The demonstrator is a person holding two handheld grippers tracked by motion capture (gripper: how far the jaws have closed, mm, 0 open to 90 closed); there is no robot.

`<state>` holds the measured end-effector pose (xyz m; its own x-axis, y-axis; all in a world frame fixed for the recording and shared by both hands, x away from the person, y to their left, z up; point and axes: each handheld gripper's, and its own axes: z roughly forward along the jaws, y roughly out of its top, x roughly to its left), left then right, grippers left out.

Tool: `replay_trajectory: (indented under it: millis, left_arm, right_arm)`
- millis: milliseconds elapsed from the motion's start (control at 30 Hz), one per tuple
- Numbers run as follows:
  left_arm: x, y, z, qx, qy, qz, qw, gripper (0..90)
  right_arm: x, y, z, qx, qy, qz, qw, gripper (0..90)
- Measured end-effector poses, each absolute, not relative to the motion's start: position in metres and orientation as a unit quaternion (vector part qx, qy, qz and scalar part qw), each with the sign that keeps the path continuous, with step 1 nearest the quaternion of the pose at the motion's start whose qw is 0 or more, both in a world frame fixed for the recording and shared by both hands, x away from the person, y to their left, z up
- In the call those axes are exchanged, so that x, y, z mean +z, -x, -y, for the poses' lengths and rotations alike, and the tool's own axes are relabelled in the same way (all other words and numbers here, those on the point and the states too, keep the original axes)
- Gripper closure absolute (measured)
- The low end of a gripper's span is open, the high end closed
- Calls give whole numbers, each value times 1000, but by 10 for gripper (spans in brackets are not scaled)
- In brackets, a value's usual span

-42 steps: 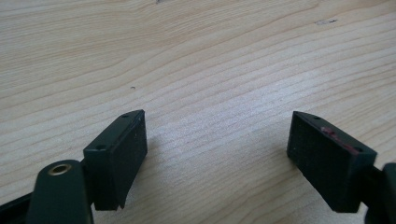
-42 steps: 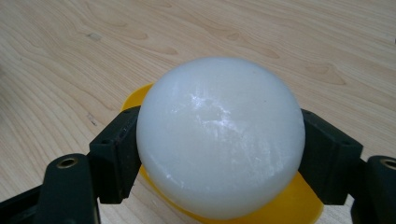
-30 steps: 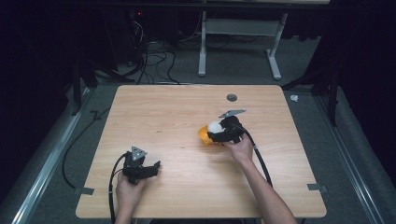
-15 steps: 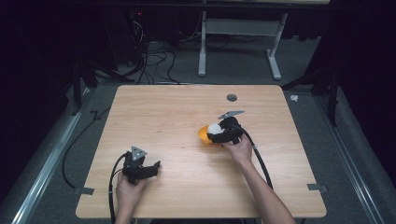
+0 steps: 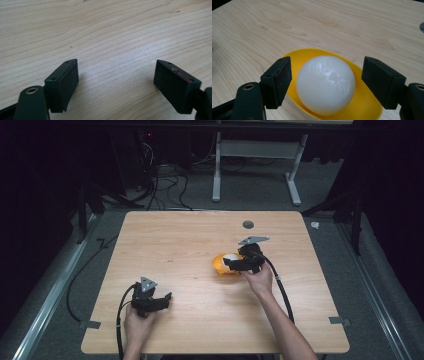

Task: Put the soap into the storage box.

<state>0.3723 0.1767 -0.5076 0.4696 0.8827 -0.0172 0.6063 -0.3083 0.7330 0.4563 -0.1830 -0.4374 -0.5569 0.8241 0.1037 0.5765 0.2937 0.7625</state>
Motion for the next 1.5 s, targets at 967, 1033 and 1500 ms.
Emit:
replay_trajectory:
  millis: [967, 1033, 1500]
  left_arm:
    - [-508, -372, -177, 199, -784, -475, 347, 204]
    - [-508, -372, -177, 199, -784, -475, 347, 204]
    - [-508, -372, -177, 199, -784, -475, 347, 204]
  right_arm:
    - [-413, -438, 207, 427, -439, -770, 177, 271]
    - [-412, -437, 209, 427, -440, -769, 177, 272]
    - [-403, -428, 220, 429, -444, -764, 187, 274]
